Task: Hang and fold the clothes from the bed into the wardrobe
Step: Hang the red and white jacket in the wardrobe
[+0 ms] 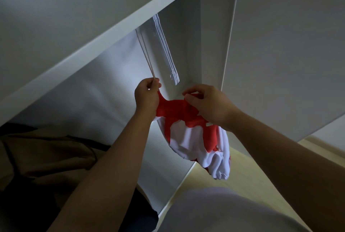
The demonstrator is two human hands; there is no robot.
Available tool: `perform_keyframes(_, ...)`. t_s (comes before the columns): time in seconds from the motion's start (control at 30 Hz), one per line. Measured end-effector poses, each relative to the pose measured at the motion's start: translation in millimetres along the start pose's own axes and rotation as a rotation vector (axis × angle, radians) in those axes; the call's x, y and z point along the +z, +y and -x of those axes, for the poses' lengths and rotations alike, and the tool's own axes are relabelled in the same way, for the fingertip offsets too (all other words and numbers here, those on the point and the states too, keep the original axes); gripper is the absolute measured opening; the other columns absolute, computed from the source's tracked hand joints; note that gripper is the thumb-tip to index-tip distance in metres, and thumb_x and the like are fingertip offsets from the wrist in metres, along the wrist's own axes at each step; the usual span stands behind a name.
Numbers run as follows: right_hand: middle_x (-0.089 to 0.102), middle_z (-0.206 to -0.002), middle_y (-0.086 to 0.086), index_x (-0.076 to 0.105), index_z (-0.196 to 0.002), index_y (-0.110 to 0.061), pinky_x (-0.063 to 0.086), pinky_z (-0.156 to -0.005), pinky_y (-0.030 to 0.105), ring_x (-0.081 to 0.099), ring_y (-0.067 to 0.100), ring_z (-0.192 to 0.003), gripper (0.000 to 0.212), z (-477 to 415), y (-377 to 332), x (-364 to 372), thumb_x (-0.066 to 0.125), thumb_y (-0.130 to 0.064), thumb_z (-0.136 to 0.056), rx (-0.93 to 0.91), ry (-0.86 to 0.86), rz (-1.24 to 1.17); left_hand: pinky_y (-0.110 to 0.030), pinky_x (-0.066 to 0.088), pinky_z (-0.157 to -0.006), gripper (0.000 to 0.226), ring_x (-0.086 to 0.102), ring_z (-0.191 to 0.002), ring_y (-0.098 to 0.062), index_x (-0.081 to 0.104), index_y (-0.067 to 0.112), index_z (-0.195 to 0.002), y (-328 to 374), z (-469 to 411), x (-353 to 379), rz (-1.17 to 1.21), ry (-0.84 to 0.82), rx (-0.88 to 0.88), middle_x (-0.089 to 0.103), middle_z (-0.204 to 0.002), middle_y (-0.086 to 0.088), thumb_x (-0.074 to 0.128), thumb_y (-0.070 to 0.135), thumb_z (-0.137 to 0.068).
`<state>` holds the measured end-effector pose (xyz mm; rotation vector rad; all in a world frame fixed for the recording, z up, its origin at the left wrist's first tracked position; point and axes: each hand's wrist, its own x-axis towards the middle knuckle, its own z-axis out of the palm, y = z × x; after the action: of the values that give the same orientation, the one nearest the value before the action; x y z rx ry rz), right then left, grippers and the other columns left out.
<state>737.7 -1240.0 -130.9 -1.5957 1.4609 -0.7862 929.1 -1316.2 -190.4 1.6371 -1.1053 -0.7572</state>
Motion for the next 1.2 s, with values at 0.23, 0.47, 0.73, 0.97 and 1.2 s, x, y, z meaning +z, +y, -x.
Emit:
perform_keyframes(0.23, 0.071, -0.082, -0.001, 0.069, -0.103, -0.024, 0.047, -0.043, 0.016, 0.066, 0.013, -0.06, 0.029, 3.4, 2.8, 8.7, 0.047, -0.007, -0.095, 0.041, -0.029, -0.013, -0.043, 0.056, -0.086, 0.01, 0.063, -0.076, -0.011, 0.069, 0.024, -0.091, -17.6, 31.1, -21.8, -0.004, -0.053, -0.029, 0.071, -0.082, 0.01, 0.06, 0.025, -0.097)
perform_keyframes(0.47, 0.063, -0.09, -0.009, 0.068, -0.116, -0.022, 0.044, -0.046, 0.009, 0.061, 0.003, -0.062, 0.045, 3.0, 2.6, 18.1, 0.039, 0.003, -0.091, 0.007, -0.042, 0.038, -0.022, 0.046, -0.069, 0.008, 0.063, -0.07, -0.002, 0.064, 0.02, -0.082, -12.7, 61.0, -54.1, -0.072, -0.179, 0.048, 0.069, -0.076, 0.012, 0.065, 0.019, -0.09)
perform_keyframes(0.73, 0.062, -0.08, -0.023, 0.072, -0.109, -0.027, 0.047, -0.043, 0.011, 0.064, 0.002, -0.057, 0.028, -5.5, -6.4, 36.9, 0.054, -0.011, -0.094, -0.031, -0.049, 0.001, -0.029, 0.048, -0.07, 0.009, 0.063, -0.068, -0.014, 0.059, 0.017, -0.086, -6.6, 69.2, -81.4, -0.053, -0.182, 0.047, 0.069, -0.088, -0.004, 0.067, 0.016, -0.09)
perform_keyframes(0.97, 0.06, -0.087, -0.023, 0.073, -0.113, -0.025, 0.056, -0.078, 0.029, 0.063, 0.004, -0.083, 0.024, -8.4, -17.4, 48.6, 0.057, -0.018, -0.096, -0.106, -0.041, 0.061, -0.024, 0.049, -0.077, 0.015, 0.066, -0.083, -0.012, 0.057, 0.02, -0.082, -10.2, 67.3, -87.3, -0.181, -0.215, 0.109, 0.068, -0.081, 0.003, 0.069, 0.013, -0.088)
perform_keyframes(1.2, 0.069, -0.08, -0.02, 0.072, -0.099, -0.038, 0.061, -0.065, 0.039, 0.069, 0.005, -0.071, 0.022, -9.5, -17.2, 49.7, 0.062, -0.055, -0.09, -0.107, -0.044, 0.074, -0.023, 0.048, -0.064, 0.025, 0.059, -0.065, -0.005, 0.058, 0.032, -0.073, -31.7, 79.3, -94.3, -0.355, -0.425, 0.241, 0.062, -0.072, 0.013, 0.078, 0.019, -0.082)
